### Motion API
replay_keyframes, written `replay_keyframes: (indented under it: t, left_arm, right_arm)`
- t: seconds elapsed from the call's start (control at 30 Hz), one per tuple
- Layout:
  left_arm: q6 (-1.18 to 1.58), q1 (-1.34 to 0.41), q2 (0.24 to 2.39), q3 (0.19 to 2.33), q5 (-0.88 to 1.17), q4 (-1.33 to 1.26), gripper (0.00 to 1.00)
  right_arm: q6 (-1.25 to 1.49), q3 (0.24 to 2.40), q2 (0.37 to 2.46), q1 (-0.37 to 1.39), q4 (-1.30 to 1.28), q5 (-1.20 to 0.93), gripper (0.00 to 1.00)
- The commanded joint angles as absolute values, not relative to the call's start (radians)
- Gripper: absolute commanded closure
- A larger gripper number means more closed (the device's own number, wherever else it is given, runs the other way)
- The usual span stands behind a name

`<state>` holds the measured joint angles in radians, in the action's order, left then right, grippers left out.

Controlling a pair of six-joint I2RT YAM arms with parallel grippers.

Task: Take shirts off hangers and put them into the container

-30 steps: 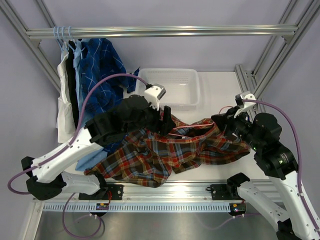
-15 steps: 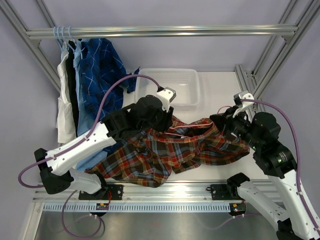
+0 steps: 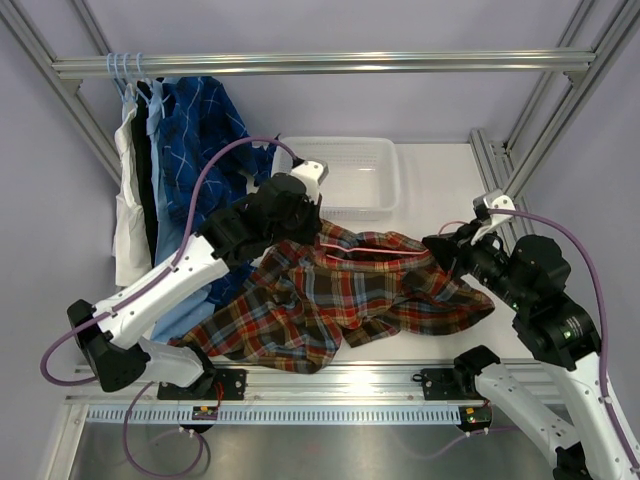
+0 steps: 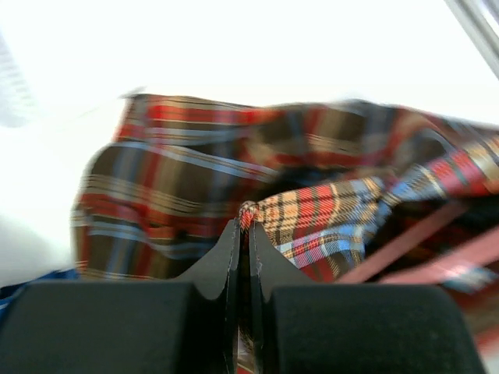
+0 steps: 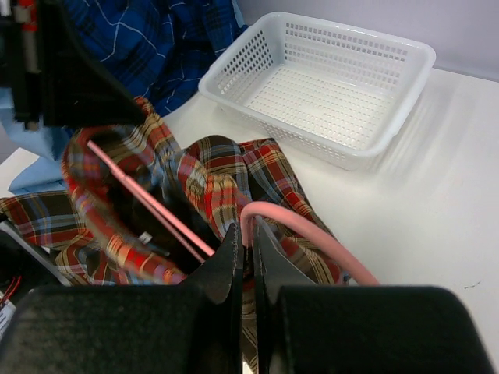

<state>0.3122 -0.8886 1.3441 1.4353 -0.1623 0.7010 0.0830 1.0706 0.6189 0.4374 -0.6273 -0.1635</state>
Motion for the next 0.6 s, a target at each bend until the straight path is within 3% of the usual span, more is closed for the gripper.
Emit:
replay_keyframes:
  t: [0.0, 0.3, 0.57]
  left_arm:
    - [0.249, -0.796, 1.299, 1.407, -0.235, 0.652, 1.00]
    - [0.230, -0.782, 1.235, 1.226, -0.121, 0.525, 1.00]
    - [0.284, -0.759, 1.080, 1.026, -0.158, 0.492, 1.00]
  right_arm:
    - [0.069, 1.080, 0.577, 0.434, -0.635, -0.160, 1.00]
    - [0.103, 1.120, 0.551, 0.434, -0.621, -0.144, 1.00]
    - [0.118, 1.157, 0.577, 0.436, -0.603, -0.067, 1.00]
